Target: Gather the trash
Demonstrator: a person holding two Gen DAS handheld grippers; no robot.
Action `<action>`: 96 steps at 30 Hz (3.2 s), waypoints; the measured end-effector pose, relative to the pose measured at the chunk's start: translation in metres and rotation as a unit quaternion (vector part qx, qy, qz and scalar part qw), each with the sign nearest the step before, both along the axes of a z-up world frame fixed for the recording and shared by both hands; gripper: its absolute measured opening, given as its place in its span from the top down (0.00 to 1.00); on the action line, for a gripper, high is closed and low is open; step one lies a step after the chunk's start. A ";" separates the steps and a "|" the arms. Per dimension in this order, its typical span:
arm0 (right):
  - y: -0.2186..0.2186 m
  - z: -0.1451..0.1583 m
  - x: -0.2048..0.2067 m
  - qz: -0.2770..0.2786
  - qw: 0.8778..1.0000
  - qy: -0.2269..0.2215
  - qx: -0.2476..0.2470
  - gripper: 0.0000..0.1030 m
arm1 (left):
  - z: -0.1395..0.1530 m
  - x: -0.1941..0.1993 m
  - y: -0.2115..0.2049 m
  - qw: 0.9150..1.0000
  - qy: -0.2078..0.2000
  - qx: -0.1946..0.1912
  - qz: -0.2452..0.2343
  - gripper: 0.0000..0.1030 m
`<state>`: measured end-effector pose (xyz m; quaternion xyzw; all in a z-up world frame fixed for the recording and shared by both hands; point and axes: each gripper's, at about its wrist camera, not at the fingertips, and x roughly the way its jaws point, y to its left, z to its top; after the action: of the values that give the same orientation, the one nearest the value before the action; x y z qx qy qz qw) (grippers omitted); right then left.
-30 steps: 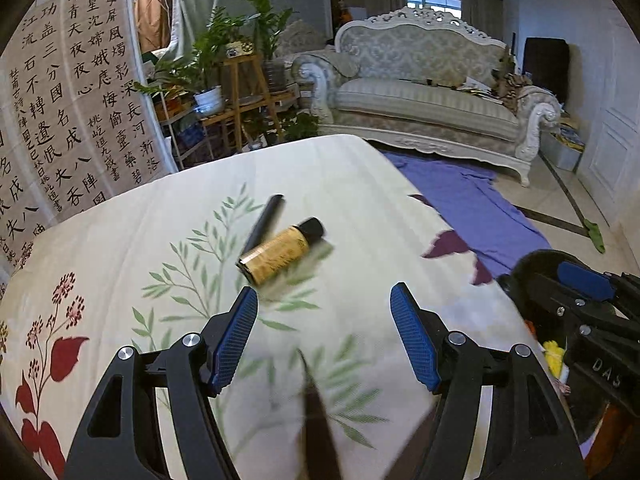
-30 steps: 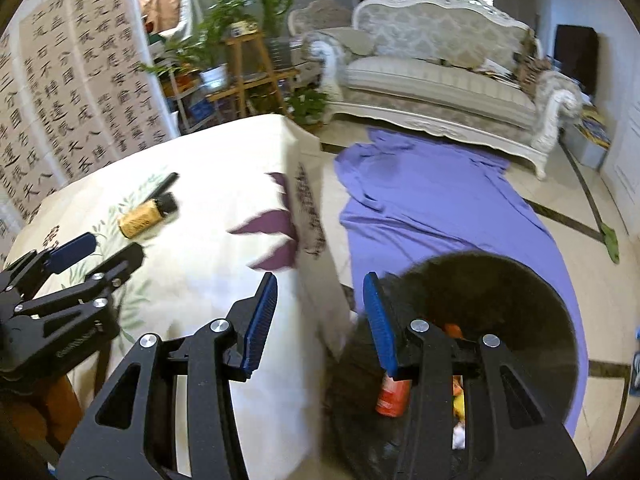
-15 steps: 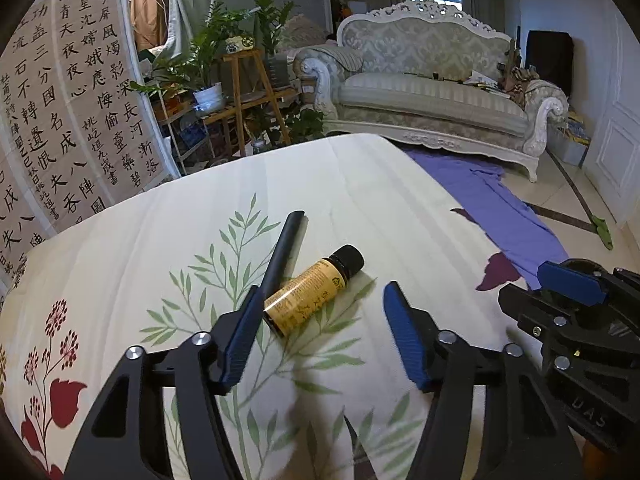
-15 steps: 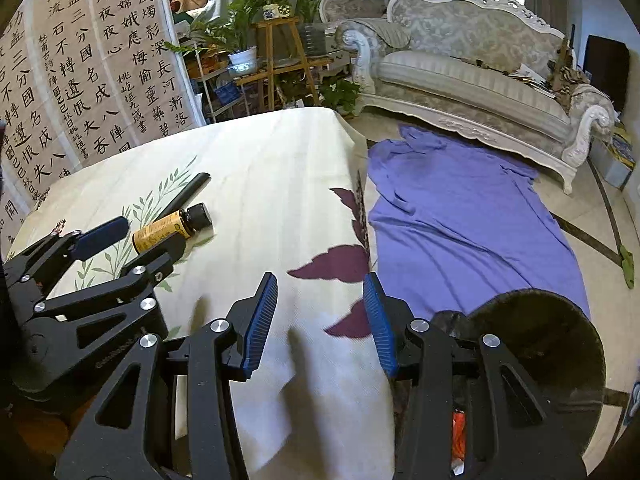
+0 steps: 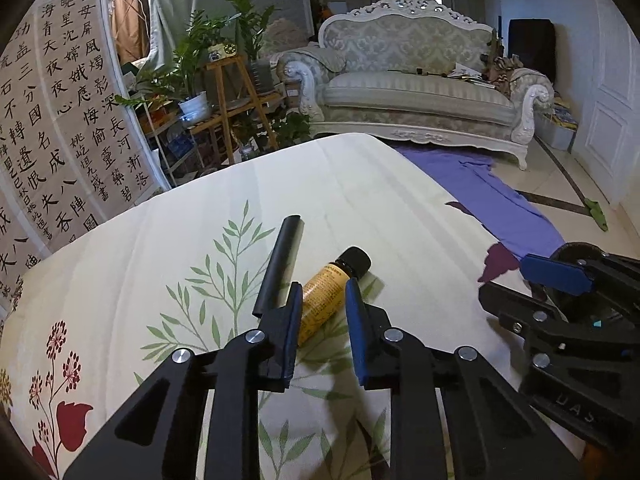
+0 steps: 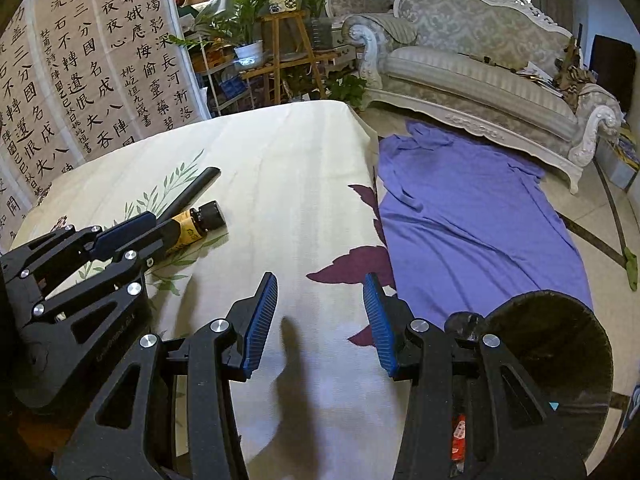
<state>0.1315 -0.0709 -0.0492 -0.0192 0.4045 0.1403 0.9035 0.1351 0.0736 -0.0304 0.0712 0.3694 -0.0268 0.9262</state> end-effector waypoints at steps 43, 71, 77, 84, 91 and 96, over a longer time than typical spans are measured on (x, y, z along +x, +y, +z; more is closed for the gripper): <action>0.054 0.009 0.001 0.042 0.999 0.012 0.029 0.57 | 0.004 -0.026 0.085 0.997 0.021 -0.045 0.059 0.73; 0.118 -0.005 0.049 -0.002 0.999 0.036 0.028 0.37 | -0.004 -0.035 0.134 0.991 0.024 -0.081 0.104 0.69; 0.123 -0.010 0.039 0.010 1.000 0.023 -0.002 0.38 | -0.004 -0.033 0.135 0.990 0.028 -0.086 0.105 0.69; 0.104 -0.011 0.031 0.008 1.000 0.021 -0.004 0.43 | -0.004 -0.032 0.134 0.990 0.027 -0.087 0.105 0.66; 0.099 -0.010 0.034 0.018 1.000 0.018 -0.015 0.78 | 0.000 -0.025 0.130 0.991 0.019 -0.083 0.103 0.56; 0.090 -0.010 0.034 0.016 1.000 0.013 -0.020 0.78 | 0.001 -0.015 0.117 0.993 0.015 -0.076 0.090 0.53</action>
<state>0.1657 0.0189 -0.0596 -0.0418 0.4184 0.1472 0.8953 0.1205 0.1903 -0.0297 -0.0333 0.3852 0.0280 0.9218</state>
